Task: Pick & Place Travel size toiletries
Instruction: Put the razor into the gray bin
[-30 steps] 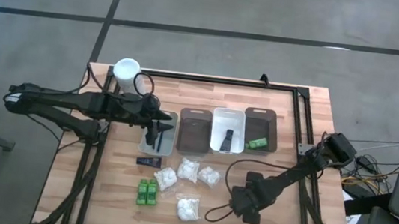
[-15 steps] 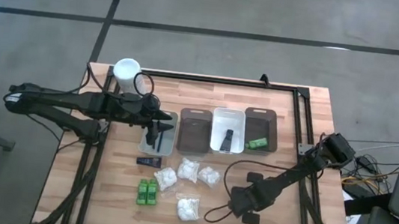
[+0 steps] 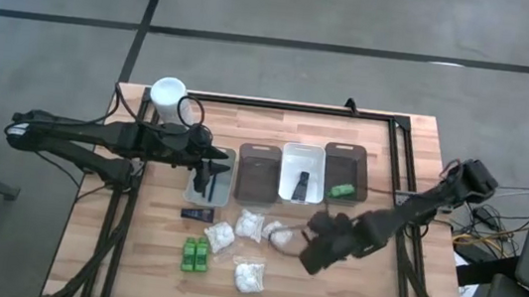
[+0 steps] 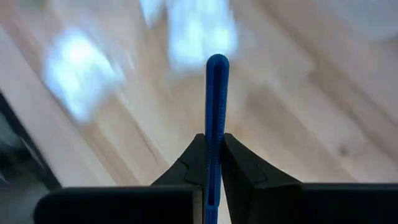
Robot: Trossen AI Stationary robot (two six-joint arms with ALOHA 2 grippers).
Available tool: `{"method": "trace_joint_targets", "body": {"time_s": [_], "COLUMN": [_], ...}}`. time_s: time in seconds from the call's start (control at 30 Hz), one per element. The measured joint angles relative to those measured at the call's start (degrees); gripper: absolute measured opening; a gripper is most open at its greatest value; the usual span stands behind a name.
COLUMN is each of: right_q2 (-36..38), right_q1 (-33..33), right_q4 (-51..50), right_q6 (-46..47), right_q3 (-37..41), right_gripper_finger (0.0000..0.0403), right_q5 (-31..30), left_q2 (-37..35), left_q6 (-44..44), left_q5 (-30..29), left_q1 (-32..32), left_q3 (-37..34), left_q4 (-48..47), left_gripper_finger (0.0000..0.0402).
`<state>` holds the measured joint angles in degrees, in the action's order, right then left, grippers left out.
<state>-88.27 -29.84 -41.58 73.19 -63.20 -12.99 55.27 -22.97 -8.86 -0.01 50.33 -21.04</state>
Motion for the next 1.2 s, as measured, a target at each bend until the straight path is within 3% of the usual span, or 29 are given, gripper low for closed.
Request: {"method": "trace_joint_targets", "body": {"time_s": [0.17,0.43,0.67,0.83,1.03,1.2], "right_q2": [4.5,2.5,-5.3,-14.7,-24.8,-28.4], "right_q1": [5.2,16.6,23.0,25.8,28.0,28.4], "right_q4": [8.4,22.2,29.9,32.2,32.1,34.1], "right_q6": [3.1,-1.6,-3.3,-5.3,-6.2,-4.9], "right_q3": [0.4,-1.8,-6.8,-14.7,-24.2,-27.1], "right_gripper_finger": [0.002,0.0022,0.0023,0.0024,0.0024,0.0024], "right_q5": [-6.4,-3.9,1.2,6.9,8.3,9.0], "left_q2": [0.0,0.0,0.0,0.0,0.0,0.0], "left_q6": [0.0,0.0,0.0,0.0,0.0,0.0], "left_q5": [0.0,0.0,0.0,0.0,0.0,0.0], "left_q1": [-0.1,0.0,0.0,0.0,0.0,0.0], "left_q3": [0.0,0.0,0.0,0.0,0.0,0.0], "left_q4": [0.0,0.0,0.0,0.0,0.0,-0.1], "left_gripper_finger": [0.0181,0.0181,0.0181,0.0181,0.0181,0.0181]}}
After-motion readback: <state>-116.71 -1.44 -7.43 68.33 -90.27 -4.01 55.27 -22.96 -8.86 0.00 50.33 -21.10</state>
